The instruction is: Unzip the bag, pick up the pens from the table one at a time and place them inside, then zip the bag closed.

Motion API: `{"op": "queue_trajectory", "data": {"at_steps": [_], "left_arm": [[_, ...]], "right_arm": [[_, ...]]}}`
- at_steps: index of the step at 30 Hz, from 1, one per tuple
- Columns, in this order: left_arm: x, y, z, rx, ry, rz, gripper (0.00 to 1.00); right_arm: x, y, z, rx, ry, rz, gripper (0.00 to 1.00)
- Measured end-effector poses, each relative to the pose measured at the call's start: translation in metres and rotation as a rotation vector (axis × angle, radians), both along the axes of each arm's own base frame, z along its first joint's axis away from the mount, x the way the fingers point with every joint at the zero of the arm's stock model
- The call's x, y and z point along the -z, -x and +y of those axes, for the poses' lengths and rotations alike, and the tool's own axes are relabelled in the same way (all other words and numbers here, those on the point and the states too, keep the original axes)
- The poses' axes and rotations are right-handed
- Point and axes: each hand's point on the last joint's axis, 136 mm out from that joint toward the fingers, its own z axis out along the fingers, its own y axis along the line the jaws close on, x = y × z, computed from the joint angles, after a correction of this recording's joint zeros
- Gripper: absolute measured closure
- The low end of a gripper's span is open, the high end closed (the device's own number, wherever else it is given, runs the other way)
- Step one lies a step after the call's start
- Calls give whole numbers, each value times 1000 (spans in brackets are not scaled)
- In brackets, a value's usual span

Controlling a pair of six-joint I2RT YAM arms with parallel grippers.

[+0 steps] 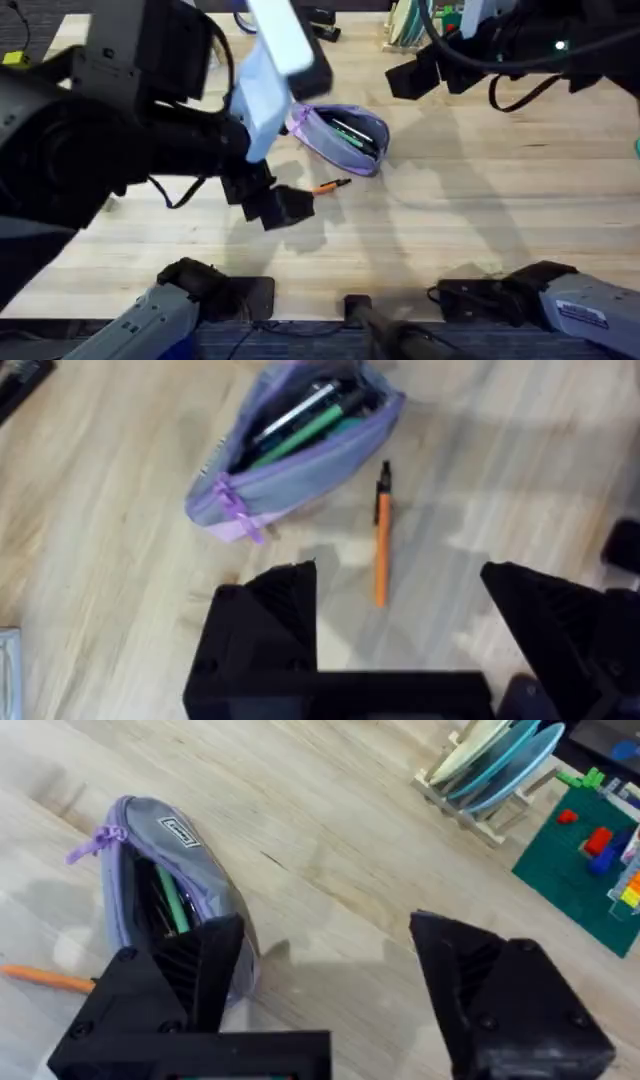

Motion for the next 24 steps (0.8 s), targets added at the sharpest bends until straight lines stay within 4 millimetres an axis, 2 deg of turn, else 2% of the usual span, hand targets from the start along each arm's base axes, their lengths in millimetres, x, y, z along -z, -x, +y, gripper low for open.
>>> {"op": "queue_trajectory", "data": {"at_steps": [9, 14, 24], "left_arm": [[9, 17, -4, 61, -74, 22, 6], [18, 15, -4, 62, -102, 54, 7], [52, 5, -7, 59, -180, 195, 6]], "right_arm": [[0, 0, 0, 0, 0, 0, 6], [0, 0, 0, 0, 0, 0, 6], [0, 0, 0, 0, 0, 0, 5]]}}
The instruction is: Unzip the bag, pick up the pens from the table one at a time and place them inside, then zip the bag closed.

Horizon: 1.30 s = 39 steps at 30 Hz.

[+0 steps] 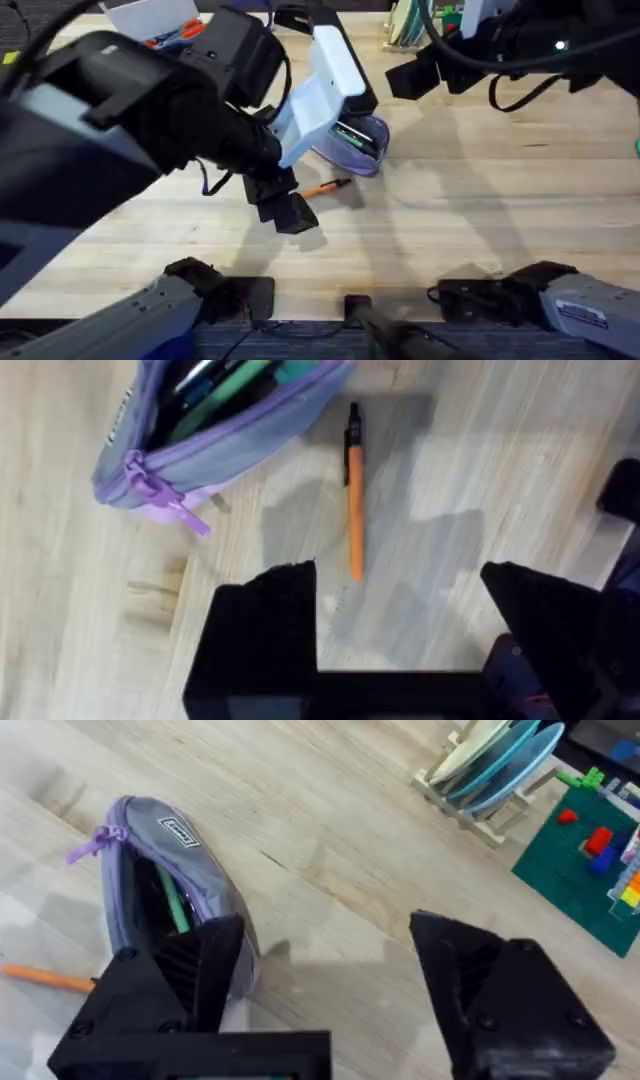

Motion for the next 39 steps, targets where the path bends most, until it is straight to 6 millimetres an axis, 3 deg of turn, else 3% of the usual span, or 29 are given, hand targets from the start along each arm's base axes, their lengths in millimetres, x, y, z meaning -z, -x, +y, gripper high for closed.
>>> {"op": "queue_trajectory", "data": {"at_steps": [10, 25, 33, 39], "left_arm": [[13, -13, -7, 2, -9, 19, 4], [44, -13, -34, 130, -26, 40, 4], [66, -2, -30, 138, -33, 66, 5], [79, 1, -28, 138, -34, 67, 5]], "right_arm": [[0, 0, 0, 0, 0, 0, 5], [0, 0, 0, 0, 0, 0, 5], [0, -1, -1, 4, 0, 0, 5], [0, -6, -17, 49, -2, 1, 5]]}}
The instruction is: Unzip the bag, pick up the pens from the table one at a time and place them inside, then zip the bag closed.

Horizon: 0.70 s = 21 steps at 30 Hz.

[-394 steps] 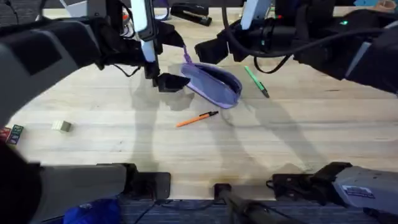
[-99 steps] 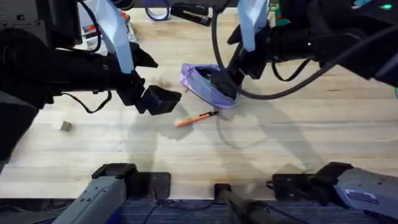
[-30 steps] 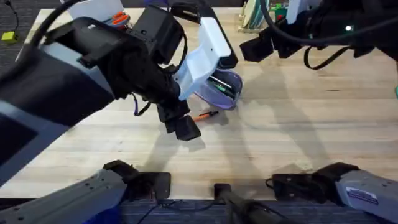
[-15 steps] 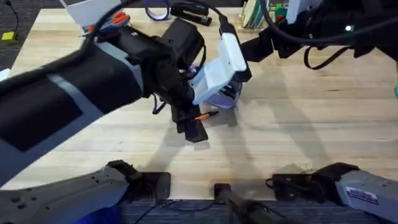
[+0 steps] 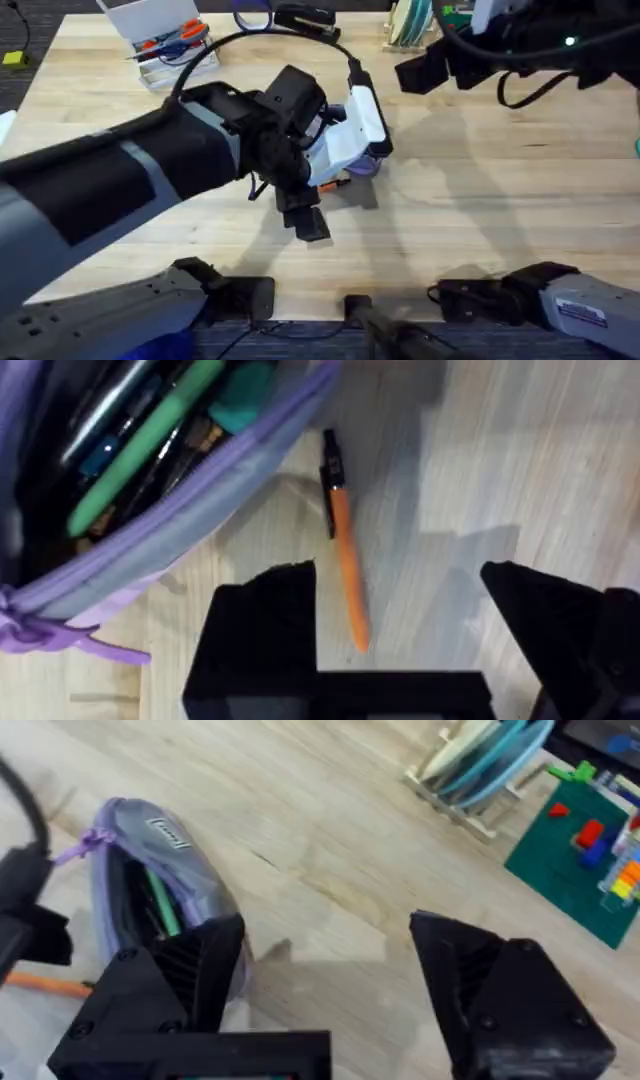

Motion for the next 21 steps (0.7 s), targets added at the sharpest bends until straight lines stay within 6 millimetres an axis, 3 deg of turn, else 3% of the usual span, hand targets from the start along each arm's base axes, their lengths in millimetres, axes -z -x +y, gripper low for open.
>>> {"op": "queue_trajectory", "data": {"at_steps": [10, 15, 21], "left_arm": [[10, -2, 2, -3, -14, -10, 5], [26, -2, 5, 4, -61, 30, 6], [27, -4, 4, 4, -64, 32, 6]], "right_arm": [[0, -2, -7, 21, 0, 0, 5], [0, -2, -7, 21, 0, 0, 6], [0, -2, -7, 21, 0, 1, 6]]}}
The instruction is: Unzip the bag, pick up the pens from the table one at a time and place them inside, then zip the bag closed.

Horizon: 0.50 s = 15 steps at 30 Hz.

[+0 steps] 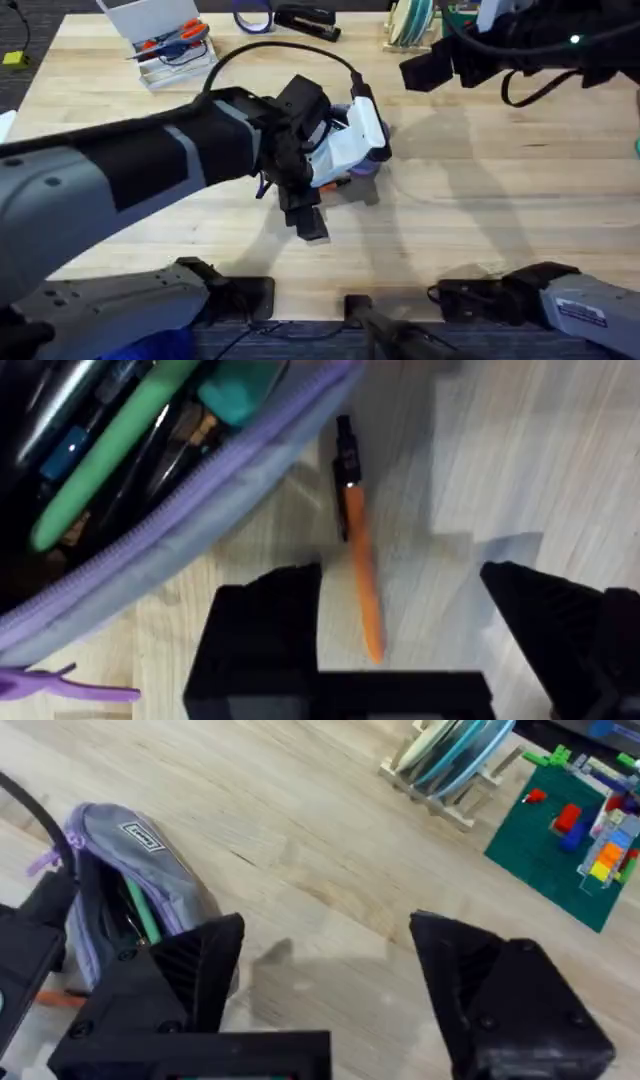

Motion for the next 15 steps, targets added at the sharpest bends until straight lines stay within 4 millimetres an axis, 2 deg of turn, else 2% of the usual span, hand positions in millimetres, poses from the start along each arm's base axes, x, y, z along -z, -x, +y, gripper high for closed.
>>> {"op": "queue_trajectory", "data": {"at_steps": [11, 13, 15], "left_arm": [[0, -1, 1, 1, -7, -5, 4], [1, -2, 1, 2, -11, -14, 90], [2, -6, 1, 3, -16, -29, 227]], "right_arm": [[0, 0, 0, 0, 0, 0, 5], [0, 0, 0, 0, 0, 0, 5], [0, 0, 0, 0, 0, 0, 5]]}}
